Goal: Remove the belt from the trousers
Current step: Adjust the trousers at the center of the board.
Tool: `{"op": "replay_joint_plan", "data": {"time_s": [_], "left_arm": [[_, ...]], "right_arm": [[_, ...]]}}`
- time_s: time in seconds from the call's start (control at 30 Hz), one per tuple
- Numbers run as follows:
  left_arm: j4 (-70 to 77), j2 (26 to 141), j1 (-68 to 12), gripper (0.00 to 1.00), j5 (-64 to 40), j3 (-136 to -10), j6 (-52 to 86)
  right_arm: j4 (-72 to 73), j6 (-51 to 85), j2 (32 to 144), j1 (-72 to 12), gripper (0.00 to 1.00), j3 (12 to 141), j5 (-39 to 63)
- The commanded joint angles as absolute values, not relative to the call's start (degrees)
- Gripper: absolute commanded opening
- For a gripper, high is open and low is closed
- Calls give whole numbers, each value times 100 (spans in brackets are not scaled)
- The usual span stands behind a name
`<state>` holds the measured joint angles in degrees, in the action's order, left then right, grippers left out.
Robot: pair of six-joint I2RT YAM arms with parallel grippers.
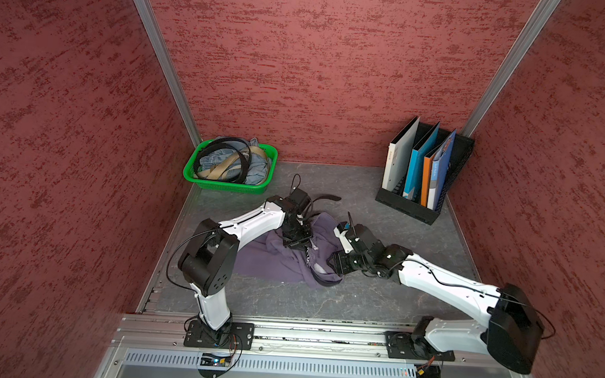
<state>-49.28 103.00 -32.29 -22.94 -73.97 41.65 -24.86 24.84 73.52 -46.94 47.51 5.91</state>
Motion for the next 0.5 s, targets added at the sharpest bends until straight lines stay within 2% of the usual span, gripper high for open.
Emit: {"op": "replay_joint_plan", "data": {"time_s": [0.0, 0.07, 0.2, 0.37, 0.4, 0.43, 0.47], "left_arm": [[-4631, 10676, -3190, 26, -2474, -7668, 4056], [-4526, 10918, -3162, 26, -2490, -7795, 4043], [-4413, 11250, -3028, 16, -2498, -8127, 4059], [-4398, 11416, -2852, 14, -2408, -8803, 4099], [-4415, 11446, -2847, 17, -2375, -8954, 4104], [-4440, 11496, -2848, 30, -2376, -9112, 4113], [-4483, 11549, -2863, 50, -2417, -9243, 4106]], "right_arm": [[-2124, 2536, 7037, -4526, 60, 4608, 363], [-1990, 2544, 6942, -4373, 61, 4555, 639], [-1979, 2455, 6945, -4315, 62, 4594, 965], [-1986, 2442, 7277, -4315, 62, 4669, 1180], [-1935, 2435, 7345, -4315, 62, 4675, 1204], [-1933, 2433, 7408, -4315, 62, 4689, 1148], [-1934, 2430, 7462, -4315, 62, 4714, 1074]]}}
